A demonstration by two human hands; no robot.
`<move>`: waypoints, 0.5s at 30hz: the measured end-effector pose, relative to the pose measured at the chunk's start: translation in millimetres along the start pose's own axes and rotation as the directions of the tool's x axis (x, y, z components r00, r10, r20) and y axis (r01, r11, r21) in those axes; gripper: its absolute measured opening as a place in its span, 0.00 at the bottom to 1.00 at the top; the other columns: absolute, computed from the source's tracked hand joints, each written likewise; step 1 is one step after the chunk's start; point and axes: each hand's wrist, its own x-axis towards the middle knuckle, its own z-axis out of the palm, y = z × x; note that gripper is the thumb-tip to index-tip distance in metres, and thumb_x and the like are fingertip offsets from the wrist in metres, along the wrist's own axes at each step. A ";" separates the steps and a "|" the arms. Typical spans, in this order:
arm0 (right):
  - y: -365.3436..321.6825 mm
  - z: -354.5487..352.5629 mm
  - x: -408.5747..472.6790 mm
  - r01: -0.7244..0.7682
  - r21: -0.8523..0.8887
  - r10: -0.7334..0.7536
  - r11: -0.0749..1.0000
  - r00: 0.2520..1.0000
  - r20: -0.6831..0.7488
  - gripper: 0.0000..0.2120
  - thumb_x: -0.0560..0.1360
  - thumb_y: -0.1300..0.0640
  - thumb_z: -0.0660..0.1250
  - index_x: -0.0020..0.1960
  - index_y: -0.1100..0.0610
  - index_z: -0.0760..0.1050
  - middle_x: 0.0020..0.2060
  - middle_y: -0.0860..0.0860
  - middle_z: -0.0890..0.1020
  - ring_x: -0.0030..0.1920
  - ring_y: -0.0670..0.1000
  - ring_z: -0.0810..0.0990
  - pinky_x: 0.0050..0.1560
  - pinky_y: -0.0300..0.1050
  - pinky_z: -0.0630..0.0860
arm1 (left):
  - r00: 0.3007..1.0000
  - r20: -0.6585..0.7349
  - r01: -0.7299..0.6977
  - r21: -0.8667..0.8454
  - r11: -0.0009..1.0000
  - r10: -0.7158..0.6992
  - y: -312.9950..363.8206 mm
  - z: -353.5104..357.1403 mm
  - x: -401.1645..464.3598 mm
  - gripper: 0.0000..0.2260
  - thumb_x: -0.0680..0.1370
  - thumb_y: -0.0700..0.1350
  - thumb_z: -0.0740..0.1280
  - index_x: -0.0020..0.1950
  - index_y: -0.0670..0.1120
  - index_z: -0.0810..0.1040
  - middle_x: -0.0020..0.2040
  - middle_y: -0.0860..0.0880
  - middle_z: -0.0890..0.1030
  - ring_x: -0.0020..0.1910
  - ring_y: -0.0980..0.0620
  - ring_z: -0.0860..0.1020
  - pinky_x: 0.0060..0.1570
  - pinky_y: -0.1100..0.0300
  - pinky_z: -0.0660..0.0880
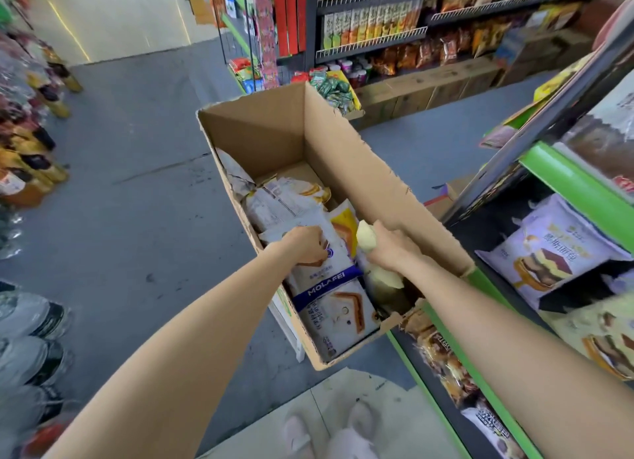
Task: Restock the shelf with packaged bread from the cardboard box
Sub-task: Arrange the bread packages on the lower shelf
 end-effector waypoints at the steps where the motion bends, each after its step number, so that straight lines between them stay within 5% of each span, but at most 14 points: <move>1: 0.0 -5.4 -0.4 0.030 0.010 -0.030 0.999 0.998 -0.058 0.21 0.75 0.51 0.64 0.64 0.55 0.63 0.58 0.57 0.76 0.57 0.60 0.76 0.45 0.47 0.70 | 1.000 -0.007 0.000 0.000 1.000 0.000 -1.2 -2.2 -0.2 0.21 0.77 0.47 0.63 0.70 0.45 0.67 0.65 0.41 0.73 0.64 0.41 0.71 0.59 0.53 0.70; 4: -0.6 -25.9 -6.2 0.086 0.080 -0.066 0.993 0.973 -0.219 0.23 0.75 0.52 0.63 0.67 0.56 0.61 0.61 0.58 0.74 0.56 0.60 0.75 0.44 0.46 0.69 | 1.000 -0.002 0.012 -0.054 0.998 -0.012 -5.7 -6.2 -0.5 0.25 0.75 0.48 0.66 0.71 0.49 0.66 0.66 0.42 0.72 0.63 0.43 0.72 0.54 0.56 0.72; 7: -8.0 -45.8 -9.7 0.158 0.110 -0.121 0.981 0.950 -0.287 0.28 0.75 0.51 0.63 0.71 0.54 0.58 0.65 0.57 0.70 0.62 0.60 0.71 0.54 0.49 0.71 | 1.000 -0.026 -0.004 -0.080 0.997 0.002 -5.4 -3.5 0.5 0.30 0.74 0.51 0.68 0.73 0.50 0.62 0.69 0.42 0.68 0.65 0.42 0.69 0.61 0.52 0.71; 10: -19.3 -57.9 -9.7 0.146 0.292 -0.053 0.945 0.951 -0.306 0.26 0.74 0.52 0.63 0.69 0.52 0.58 0.60 0.56 0.74 0.58 0.60 0.74 0.52 0.50 0.73 | 0.990 -0.115 -0.117 -0.345 0.931 0.082 2.2 -4.8 -4.6 0.32 0.73 0.53 0.71 0.73 0.50 0.62 0.71 0.46 0.66 0.66 0.48 0.68 0.62 0.55 0.67; 13: -25.5 -70.2 -7.8 0.044 0.597 0.124 0.801 0.964 -0.237 0.20 0.73 0.56 0.64 0.62 0.56 0.63 0.55 0.56 0.76 0.51 0.57 0.74 0.49 0.48 0.73 | 0.942 -0.115 -0.330 -0.497 0.803 0.316 20.6 -9.8 -19.0 0.43 0.69 0.52 0.75 0.76 0.50 0.54 0.71 0.55 0.63 0.68 0.57 0.62 0.65 0.61 0.60; 15: -26.4 -77.3 -8.7 0.007 0.793 0.206 0.610 0.964 -0.167 0.18 0.71 0.57 0.65 0.59 0.56 0.65 0.53 0.55 0.75 0.50 0.55 0.76 0.51 0.54 0.78 | 0.912 -0.203 -0.409 -0.510 0.757 0.356 31.7 -10.1 -19.9 0.45 0.68 0.49 0.77 0.76 0.49 0.53 0.65 0.58 0.63 0.65 0.61 0.63 0.64 0.65 0.61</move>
